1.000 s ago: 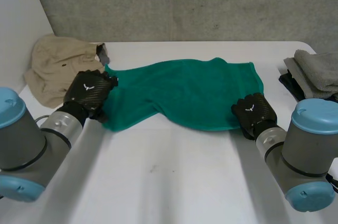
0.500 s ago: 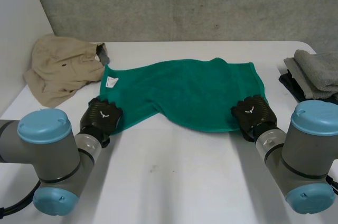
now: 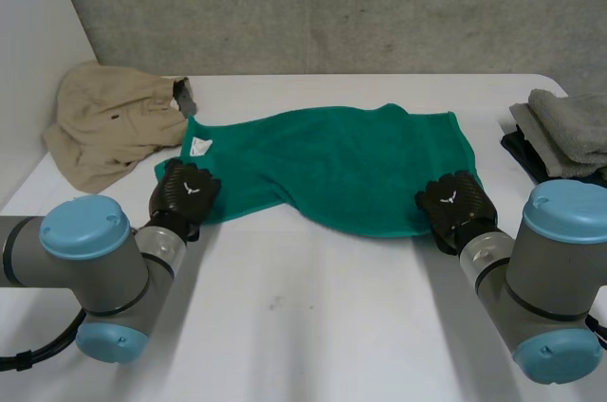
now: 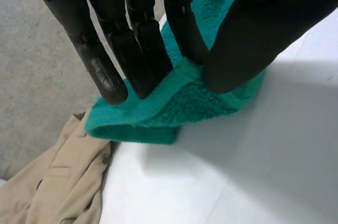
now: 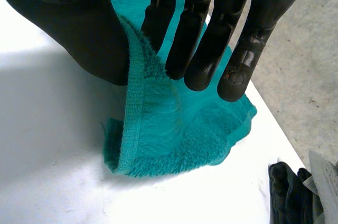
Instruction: Fold the laundry.
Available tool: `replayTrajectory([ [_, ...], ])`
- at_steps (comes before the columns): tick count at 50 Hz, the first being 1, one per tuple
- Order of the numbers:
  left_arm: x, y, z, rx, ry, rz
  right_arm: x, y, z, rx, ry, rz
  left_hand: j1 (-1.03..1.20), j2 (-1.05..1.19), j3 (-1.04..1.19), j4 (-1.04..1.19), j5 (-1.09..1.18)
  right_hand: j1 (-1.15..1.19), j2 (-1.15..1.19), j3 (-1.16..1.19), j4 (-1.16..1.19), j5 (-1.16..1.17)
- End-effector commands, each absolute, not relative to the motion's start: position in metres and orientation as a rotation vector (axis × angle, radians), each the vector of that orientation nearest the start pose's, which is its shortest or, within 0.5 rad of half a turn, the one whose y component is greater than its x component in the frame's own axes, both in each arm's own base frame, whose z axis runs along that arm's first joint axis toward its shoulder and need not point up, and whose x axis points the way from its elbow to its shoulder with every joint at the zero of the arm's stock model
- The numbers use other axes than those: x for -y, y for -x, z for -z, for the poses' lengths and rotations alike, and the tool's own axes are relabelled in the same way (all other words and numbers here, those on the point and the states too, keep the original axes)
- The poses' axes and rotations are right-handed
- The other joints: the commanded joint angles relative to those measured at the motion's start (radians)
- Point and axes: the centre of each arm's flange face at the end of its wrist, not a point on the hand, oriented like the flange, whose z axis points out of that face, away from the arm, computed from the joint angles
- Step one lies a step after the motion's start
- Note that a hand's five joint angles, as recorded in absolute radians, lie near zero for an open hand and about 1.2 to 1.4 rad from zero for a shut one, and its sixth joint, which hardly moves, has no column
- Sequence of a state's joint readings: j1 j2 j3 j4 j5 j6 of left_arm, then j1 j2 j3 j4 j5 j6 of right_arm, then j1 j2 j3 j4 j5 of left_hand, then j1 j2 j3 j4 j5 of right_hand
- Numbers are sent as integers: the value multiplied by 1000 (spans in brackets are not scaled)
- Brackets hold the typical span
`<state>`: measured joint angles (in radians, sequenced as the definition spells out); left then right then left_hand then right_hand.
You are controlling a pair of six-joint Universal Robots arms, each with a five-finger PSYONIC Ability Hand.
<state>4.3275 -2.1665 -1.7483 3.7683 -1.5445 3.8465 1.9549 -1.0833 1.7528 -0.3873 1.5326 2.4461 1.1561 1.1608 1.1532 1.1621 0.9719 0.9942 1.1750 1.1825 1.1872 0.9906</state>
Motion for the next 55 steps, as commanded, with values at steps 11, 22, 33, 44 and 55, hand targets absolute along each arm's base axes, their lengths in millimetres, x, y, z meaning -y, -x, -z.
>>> replayTrajectory([
  [11, 215, 224, -178, -2202, -1289, 1580, 235, -223, -185, -2420, 1741, 1550, 240, 235, 243, 234, 250, 402, 221, 214, 209, 231],
  [22, 183, 203, -187, -2376, -1323, 1354, 234, -188, -196, -2476, 2028, 1368, 240, 235, 243, 234, 250, 402, 221, 214, 209, 231],
  [33, 232, 230, -160, -2218, -1278, 1619, 278, -199, -161, -2430, 2008, 1644, 240, 235, 243, 234, 250, 402, 221, 214, 209, 231],
  [44, 217, 253, -156, -2313, -1277, 1706, 278, -205, -155, -2486, 1969, 1700, -611, -615, -608, -617, -601, 402, 221, 214, 209, 231],
  [55, 192, 245, -159, -2484, -1170, 1711, 283, -203, -159, -2552, 1699, 1745, -857, -862, -855, -863, -848, 402, 221, 214, 209, 231],
])
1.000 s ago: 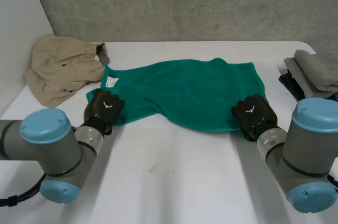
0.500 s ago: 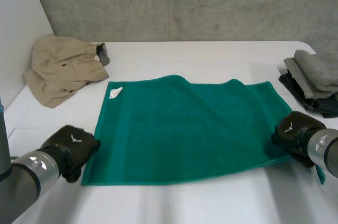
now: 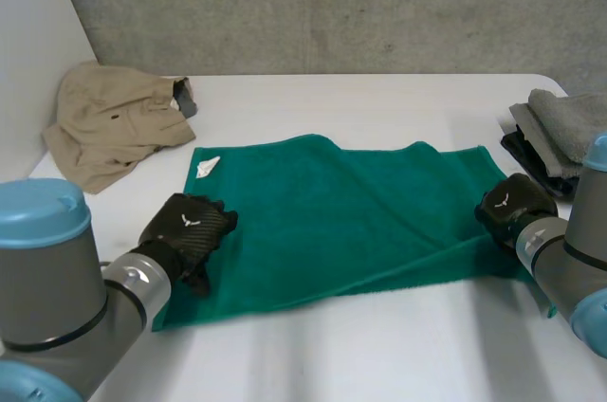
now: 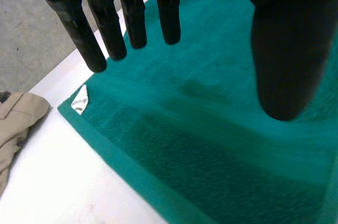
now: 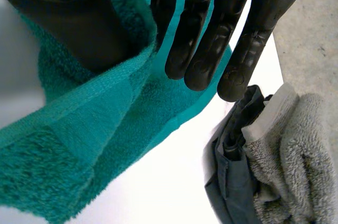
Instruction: Fold the laundry.
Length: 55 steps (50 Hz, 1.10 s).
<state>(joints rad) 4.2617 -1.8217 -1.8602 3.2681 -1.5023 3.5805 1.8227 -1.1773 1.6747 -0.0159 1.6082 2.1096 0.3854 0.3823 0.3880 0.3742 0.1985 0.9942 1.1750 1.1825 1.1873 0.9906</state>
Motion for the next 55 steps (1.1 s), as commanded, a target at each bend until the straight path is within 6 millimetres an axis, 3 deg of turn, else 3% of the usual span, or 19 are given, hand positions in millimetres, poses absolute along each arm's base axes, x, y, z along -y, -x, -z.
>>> replayTrajectory([
  [1, 191, 245, -158, -2491, -1170, 1701, 283, -204, -158, -2552, 1694, 1743, -87, -84, -89, -76, -74, 402, 221, 214, 209, 231],
  [38, 190, 244, -134, -2610, -1160, 1534, 297, -205, -147, -2567, 1653, 1786, 16, 19, 13, 27, 28, 402, 221, 214, 209, 231],
  [55, 202, 249, -122, -2612, -1162, 1522, 306, -201, -141, -2603, 1595, 1776, 286, 289, 283, 297, 298, 402, 221, 214, 209, 231],
])
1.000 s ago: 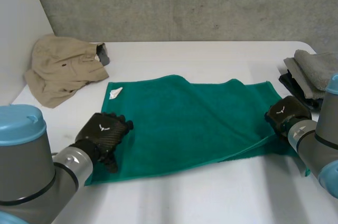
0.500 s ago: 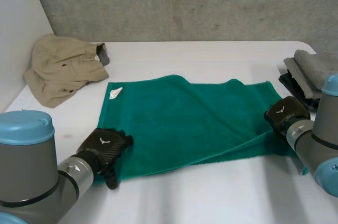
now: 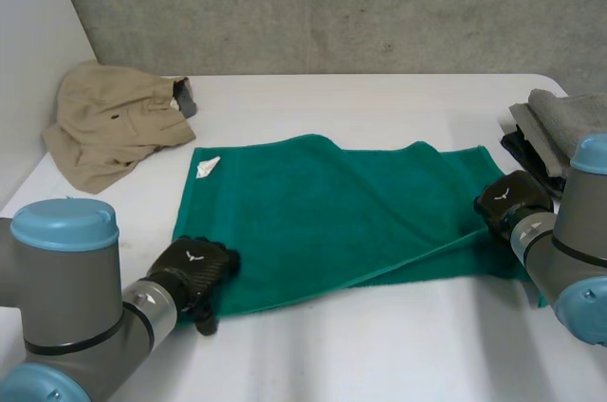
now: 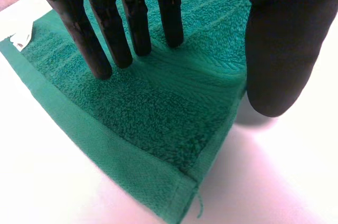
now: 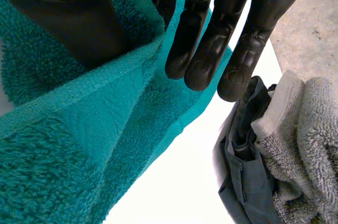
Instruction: Fold the laundry.
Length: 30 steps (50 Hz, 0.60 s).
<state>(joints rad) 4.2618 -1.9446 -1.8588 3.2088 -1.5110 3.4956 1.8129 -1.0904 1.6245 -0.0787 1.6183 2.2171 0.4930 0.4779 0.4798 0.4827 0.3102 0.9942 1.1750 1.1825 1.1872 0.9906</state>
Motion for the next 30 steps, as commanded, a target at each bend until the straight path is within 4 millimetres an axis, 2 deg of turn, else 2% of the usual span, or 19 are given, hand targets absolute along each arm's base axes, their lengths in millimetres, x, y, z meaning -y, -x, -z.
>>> replayTrajectory([
  [1, 203, 249, -121, -2611, -1162, 1519, 307, -201, -141, -2605, 1591, 1776, 257, 272, 270, 267, 265, 402, 221, 214, 209, 231],
  [4, 204, 249, -121, -2608, -1158, 1526, 308, -200, -141, -2611, 1581, 1774, 422, 437, 435, 432, 430, 402, 221, 214, 209, 231],
  [5, 205, 249, -122, -2603, -1153, 1536, 308, -200, -141, -2611, 1581, 1773, 565, 580, 578, 575, 573, 402, 221, 214, 209, 231],
  [9, 208, 251, -126, -2571, -1141, 1596, 308, -200, -142, -2612, 1578, 1778, 902, 917, 915, 912, 910, 402, 221, 214, 209, 231],
  [21, 215, 245, -159, -2421, -1012, 1739, 300, -198, -147, -2626, 1587, 1749, 903, 918, 916, 914, 911, 402, 221, 214, 209, 231],
  [26, 209, 238, -188, -2325, -1039, 1776, 279, -194, -183, -2619, 1603, 1723, 903, 918, 916, 914, 911, 402, 221, 214, 209, 231],
  [27, 206, 236, -193, -2308, -1055, 1769, 272, -192, -196, -2614, 1609, 1718, 903, 918, 916, 914, 911, 402, 221, 214, 209, 231],
  [30, 193, 229, -204, -2267, -1141, 1700, 257, -190, -217, -2598, 1637, 1695, 903, 918, 916, 914, 911, 402, 221, 214, 209, 231],
])
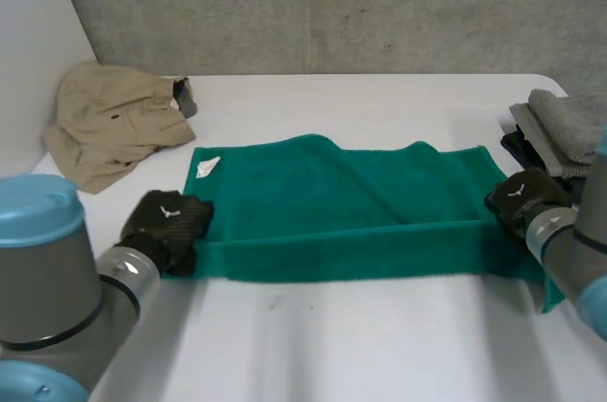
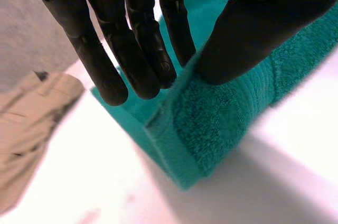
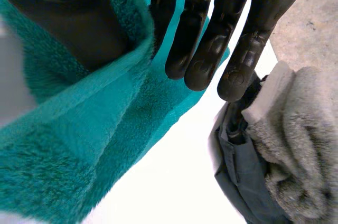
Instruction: Fold the laundry.
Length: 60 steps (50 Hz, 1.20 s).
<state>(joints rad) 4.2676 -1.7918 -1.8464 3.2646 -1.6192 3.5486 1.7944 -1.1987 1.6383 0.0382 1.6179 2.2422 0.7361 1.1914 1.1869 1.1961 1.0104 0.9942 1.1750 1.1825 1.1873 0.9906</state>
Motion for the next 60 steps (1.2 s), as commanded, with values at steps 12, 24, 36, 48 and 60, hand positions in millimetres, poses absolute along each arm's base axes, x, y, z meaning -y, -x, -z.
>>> replayTrajectory([
  [12, 209, 242, -147, -2275, -1216, 1658, 250, -200, -187, -2527, 1708, 1520, 425, -30, -26, -35, -24, 402, 221, 214, 209, 231],
  [24, 195, 236, -157, -2443, -1097, 1644, 275, -198, -165, -2604, 1550, 1600, -244, -699, -694, -704, -692, 402, 221, 214, 209, 231],
  [36, 181, 239, -153, -2556, -1056, 1634, 299, -191, -154, -2651, 1485, 1713, -223, -678, -674, -683, -672, 402, 221, 214, 209, 231],
  [48, 183, 243, -137, -2579, -1079, 1564, 307, -190, -141, -2678, 1421, 1685, -209, -664, -659, -669, -657, 402, 221, 214, 209, 231],
  [60, 207, 250, -119, -2530, -1029, 1610, 306, -190, -140, -2681, 1420, 1678, 93, -362, -357, -367, -355, 402, 221, 214, 209, 231],
])
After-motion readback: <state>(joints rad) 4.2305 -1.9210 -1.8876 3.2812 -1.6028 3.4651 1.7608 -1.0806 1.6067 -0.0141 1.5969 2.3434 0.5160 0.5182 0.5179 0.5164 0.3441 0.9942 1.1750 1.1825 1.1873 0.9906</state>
